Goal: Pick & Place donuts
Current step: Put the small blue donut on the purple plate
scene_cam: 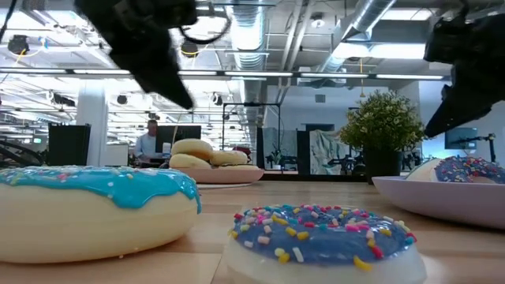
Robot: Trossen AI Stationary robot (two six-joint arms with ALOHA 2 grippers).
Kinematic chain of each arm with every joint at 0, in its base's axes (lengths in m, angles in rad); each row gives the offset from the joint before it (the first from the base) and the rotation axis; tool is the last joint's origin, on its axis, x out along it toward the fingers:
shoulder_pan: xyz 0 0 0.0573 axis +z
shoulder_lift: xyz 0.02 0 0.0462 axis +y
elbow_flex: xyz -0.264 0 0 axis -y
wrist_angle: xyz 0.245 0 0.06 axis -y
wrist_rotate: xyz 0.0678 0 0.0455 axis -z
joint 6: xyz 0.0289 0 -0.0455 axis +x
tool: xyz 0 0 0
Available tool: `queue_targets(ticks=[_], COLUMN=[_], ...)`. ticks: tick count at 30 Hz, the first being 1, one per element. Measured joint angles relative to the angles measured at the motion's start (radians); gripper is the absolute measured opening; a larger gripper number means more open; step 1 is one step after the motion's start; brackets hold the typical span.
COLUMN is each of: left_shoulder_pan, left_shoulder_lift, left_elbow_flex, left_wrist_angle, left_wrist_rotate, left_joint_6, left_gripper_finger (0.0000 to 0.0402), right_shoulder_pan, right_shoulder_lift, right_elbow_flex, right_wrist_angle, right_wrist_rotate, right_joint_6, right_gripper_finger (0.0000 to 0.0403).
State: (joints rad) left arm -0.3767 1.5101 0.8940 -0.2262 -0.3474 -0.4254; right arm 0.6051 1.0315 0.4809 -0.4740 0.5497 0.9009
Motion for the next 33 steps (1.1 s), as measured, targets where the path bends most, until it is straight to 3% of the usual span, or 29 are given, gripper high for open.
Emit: queue_targets(ticks=[4,7,15,23,28,33], left_shoulder_pan=[0.010,0.023,0.026,-0.024,-0.059,-0.077], left_shoulder_lift=[0.135,0.210,0.308,0.310,0.310,0.350], left_elbow_flex=[0.123,0.235,0.443,0.495,0.497,0.520], left_wrist_angle=[-0.023,-0.131,-0.330,-0.356,-0.309,-0.286], left_wrist_rotate=[0.030,0.099,0.140,0.137,0.021,0.026], left_joint_6=[-0.005,-0.023,-0.049,0.024,0.066,0.096], left_gripper_finger=[0.0002,0.0019,0.0124,0.0211,0.0223,0.0224], right_shoulder_pan=[0.038,0.066,0.136,0.164,0.168,0.167], right_shoulder_lift=[0.003,0.003,0.002,0.002,0.002,0.002], right_elbow_flex=[-0.012,-0.018,-0.018,-0.018,-0.018,-0.018], right_wrist_angle=[0.028,0.041,0.035,0.035,0.037,0.037], right_wrist_rotate=[0.041,0.053,0.052,0.052,0.053,0.053], right_joint_6=[-0.001,-0.016,-0.011,0.025,0.035,0.042], right_gripper_finger=[0.0113,0.0113,0.0113,0.0113,0.0113,0.0113])
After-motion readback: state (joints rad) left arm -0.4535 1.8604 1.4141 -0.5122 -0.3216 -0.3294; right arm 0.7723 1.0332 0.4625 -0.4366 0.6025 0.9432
